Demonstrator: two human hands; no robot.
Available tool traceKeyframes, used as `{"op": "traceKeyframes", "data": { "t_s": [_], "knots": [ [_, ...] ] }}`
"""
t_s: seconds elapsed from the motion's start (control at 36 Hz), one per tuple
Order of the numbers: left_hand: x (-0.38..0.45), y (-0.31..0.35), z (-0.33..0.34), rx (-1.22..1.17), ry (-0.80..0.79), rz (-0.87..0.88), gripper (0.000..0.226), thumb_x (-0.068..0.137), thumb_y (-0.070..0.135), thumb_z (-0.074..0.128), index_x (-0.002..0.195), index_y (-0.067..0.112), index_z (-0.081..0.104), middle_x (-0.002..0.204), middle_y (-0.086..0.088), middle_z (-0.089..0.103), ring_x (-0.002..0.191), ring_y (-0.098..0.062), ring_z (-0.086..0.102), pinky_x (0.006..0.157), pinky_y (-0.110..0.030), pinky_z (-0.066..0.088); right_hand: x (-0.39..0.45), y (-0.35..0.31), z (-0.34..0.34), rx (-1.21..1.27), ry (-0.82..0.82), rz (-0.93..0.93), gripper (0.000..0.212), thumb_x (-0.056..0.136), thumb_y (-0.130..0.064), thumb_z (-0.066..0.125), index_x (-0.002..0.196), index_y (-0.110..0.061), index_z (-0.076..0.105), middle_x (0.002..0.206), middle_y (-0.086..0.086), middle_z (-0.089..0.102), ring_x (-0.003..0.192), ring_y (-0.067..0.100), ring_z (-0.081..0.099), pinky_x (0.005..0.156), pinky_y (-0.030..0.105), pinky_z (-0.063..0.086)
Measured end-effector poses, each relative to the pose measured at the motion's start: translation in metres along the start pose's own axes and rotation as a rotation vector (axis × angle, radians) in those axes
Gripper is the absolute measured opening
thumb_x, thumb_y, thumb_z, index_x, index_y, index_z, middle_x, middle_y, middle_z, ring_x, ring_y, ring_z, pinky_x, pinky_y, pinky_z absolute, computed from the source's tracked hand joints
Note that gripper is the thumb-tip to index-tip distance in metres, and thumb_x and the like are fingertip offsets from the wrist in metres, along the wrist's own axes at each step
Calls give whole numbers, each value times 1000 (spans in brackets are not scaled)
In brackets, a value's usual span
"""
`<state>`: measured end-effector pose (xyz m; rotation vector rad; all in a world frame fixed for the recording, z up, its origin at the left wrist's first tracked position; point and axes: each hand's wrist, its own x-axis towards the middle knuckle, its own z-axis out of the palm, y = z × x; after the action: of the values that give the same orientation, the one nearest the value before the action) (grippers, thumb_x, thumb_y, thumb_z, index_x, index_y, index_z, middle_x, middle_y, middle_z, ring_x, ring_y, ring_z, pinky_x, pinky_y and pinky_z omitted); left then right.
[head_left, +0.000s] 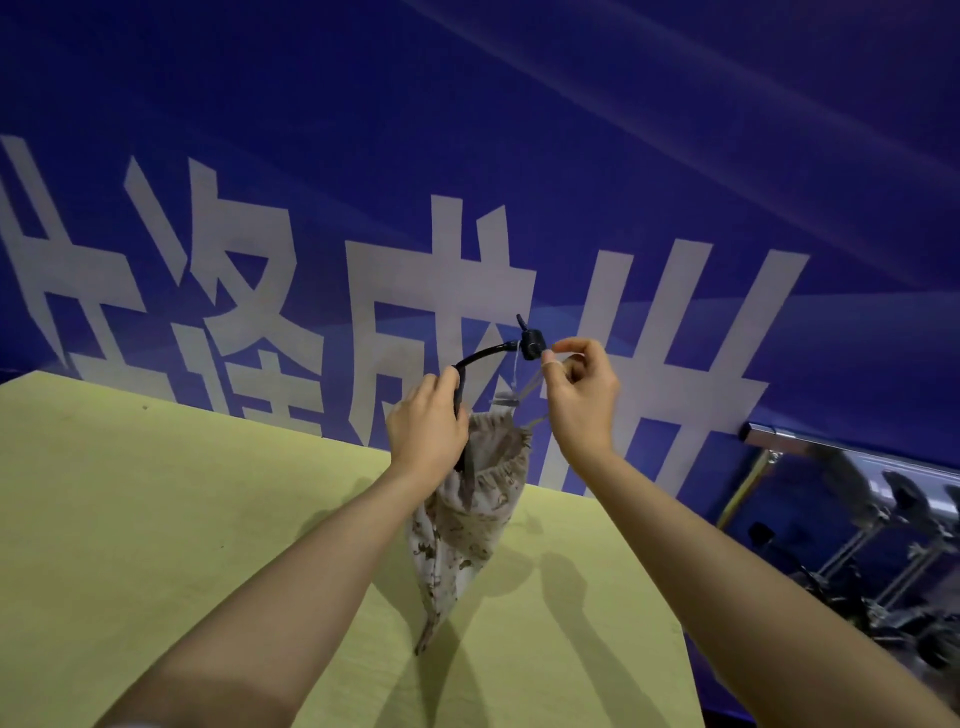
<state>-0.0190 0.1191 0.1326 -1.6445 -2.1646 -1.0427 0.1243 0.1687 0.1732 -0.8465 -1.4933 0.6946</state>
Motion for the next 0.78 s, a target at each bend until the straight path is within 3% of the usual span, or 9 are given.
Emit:
{"op": "traceKeyframes", "data": {
  "t_s": [0.08, 0.17, 0.31, 0.36, 0.44, 0.53, 0.58, 0.69, 0.78],
  "knots": [
    [5, 3, -1, 78, -43, -3, 28, 95, 28, 49, 120, 16, 48, 112, -2, 59, 104, -23, 58, 78, -33, 43, -2, -10, 4, 12, -52, -21, 10, 92, -10, 58, 89, -18, 55, 61, 1, 46, 55, 12, 43, 54, 26, 41],
    [8, 7, -3, 114, -85, -17, 28, 94, 29, 49, 119, 16, 49, 115, -2, 59, 108, -24, 56, 87, -36, 43, -1, -18, 10, 31, -117, -15, 15, 93, -9, 56, 85, -22, 55, 71, 6, 60, 65, 20, 59, 63, 27, 51],
    [8, 11, -7, 151, -198, 56, 35, 94, 34, 44, 123, 16, 51, 121, -4, 54, 116, -26, 45, 97, -37, 34, 5, -26, 13, 137, -166, 30, 5, 94, -10, 56, 99, -10, 56, 75, 12, 66, 59, 0, 61, 57, 11, 47],
    [7, 16, -12, 83, -242, 97, 38, 91, 35, 46, 122, 15, 53, 122, -3, 46, 117, -27, 38, 99, -36, 29, 8, -29, 14, 163, -184, 33, 7, 94, -10, 56, 101, -10, 55, 76, 13, 67, 63, 4, 64, 62, 16, 53],
    [8, 21, -15, -136, -316, 149, 37, 90, 33, 50, 123, 17, 51, 130, 2, 39, 124, -24, 33, 101, -33, 24, 12, -32, 14, 137, -204, 21, 6, 94, -11, 56, 100, -13, 56, 76, 11, 67, 74, 19, 68, 73, 33, 58],
    [6, 25, -16, -302, -400, 71, 41, 89, 46, 54, 123, 22, 51, 135, 8, 37, 123, -26, 31, 97, -32, 29, 14, -37, 14, 103, -216, -14, 5, 94, -12, 56, 98, -14, 57, 74, 7, 65, 73, 18, 66, 73, 33, 57],
    [6, 28, -14, -235, -421, 77, 45, 86, 55, 54, 116, 22, 58, 137, 10, 38, 120, -23, 32, 98, -30, 28, 16, -40, 12, 59, -210, -64, 4, 93, -12, 56, 97, -13, 58, 72, 5, 62, 70, 18, 63, 70, 30, 55],
    [6, 31, -2, -68, -321, 163, 37, 88, 55, 51, 95, 22, 67, 122, 7, 52, 109, -16, 48, 98, -34, 28, 18, -44, 11, -140, -181, -321, 4, 94, -11, 55, 97, -10, 57, 66, -3, 54, 57, 13, 54, 59, 29, 51],
    [6, 38, 7, -8, -315, 138, 35, 93, 48, 44, 98, 23, 69, 120, 6, 54, 111, -17, 51, 102, -34, 25, 18, -47, 9, -259, -144, -441, 9, 94, -14, 56, 99, -7, 57, 65, -1, 55, 54, 15, 53, 54, 38, 52]
  ]
}}
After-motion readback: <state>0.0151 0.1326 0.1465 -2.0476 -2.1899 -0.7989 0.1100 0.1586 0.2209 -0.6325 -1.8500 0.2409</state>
